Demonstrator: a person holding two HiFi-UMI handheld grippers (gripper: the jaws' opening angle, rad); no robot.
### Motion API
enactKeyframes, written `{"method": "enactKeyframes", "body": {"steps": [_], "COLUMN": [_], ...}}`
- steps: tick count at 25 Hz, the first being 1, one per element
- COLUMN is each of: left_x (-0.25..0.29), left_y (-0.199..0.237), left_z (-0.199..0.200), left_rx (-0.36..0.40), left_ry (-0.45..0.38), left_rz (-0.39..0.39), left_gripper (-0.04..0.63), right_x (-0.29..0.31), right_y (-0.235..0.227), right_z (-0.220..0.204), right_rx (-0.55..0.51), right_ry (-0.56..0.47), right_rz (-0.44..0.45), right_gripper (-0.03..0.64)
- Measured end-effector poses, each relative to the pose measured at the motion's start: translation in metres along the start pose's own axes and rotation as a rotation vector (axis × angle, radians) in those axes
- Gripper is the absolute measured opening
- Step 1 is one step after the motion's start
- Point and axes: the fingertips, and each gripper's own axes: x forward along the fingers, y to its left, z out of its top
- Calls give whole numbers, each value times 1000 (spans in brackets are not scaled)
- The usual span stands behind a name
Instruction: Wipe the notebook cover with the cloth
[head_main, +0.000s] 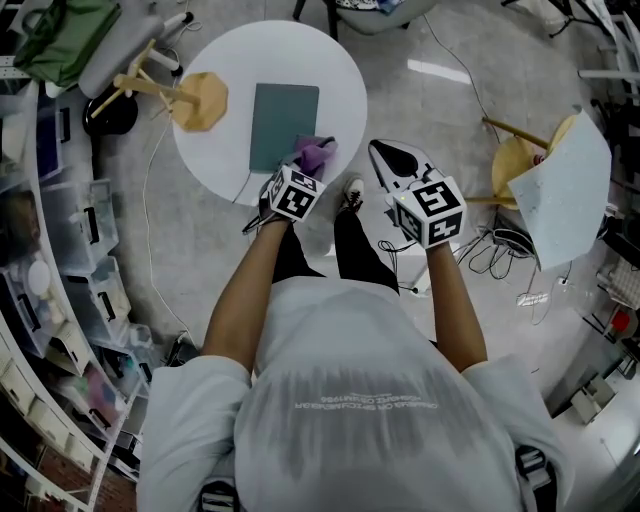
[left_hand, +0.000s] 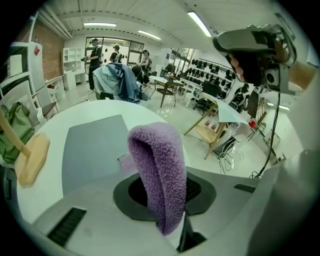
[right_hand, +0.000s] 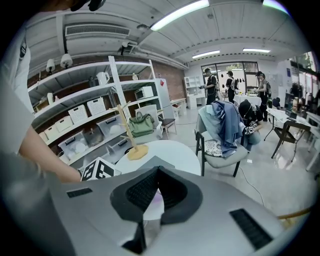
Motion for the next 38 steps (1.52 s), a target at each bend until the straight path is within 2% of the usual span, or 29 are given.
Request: {"method": "enactKeyframes", "body": {"steps": [5,11,16,21,25,28,31,34,38], "left_x": [-5,-8,-8,-8,-14,-32,-52,-62,-52], "left_y": [-7,-15,-30,-33,-36,-38,-26,8,79], "left_z": [-9,-20,-44,-50,-47,-25,17,59,99], "left_rx": [-5,-17,4,-12,-14,-98,-181,-182,-170], "left_ry": [11,20,76,50,66,-8,-161,-270,-284], "left_rz": [-42,-55,-100,-99,-157,-238,-275,-189,23], "left_gripper": [72,72,72,72,72,74,74,74,74], "right_x": [4,5,8,10,9,7,7,9,14], "right_y": [7,13,18,17,14,9,3,0,-4], "right_z": [1,-1,-2,-3,0,4,4,3,4], "right_rx": [-10,-17,-13,-9,-2,9,26,38,52], "right_ry": [7,16,18,18,8,-2,-2,0,6], "right_rz": [13,30,44,50,43,36,27,23,16], "right_gripper": [2,2,2,2,2,2,2,2,2]}}
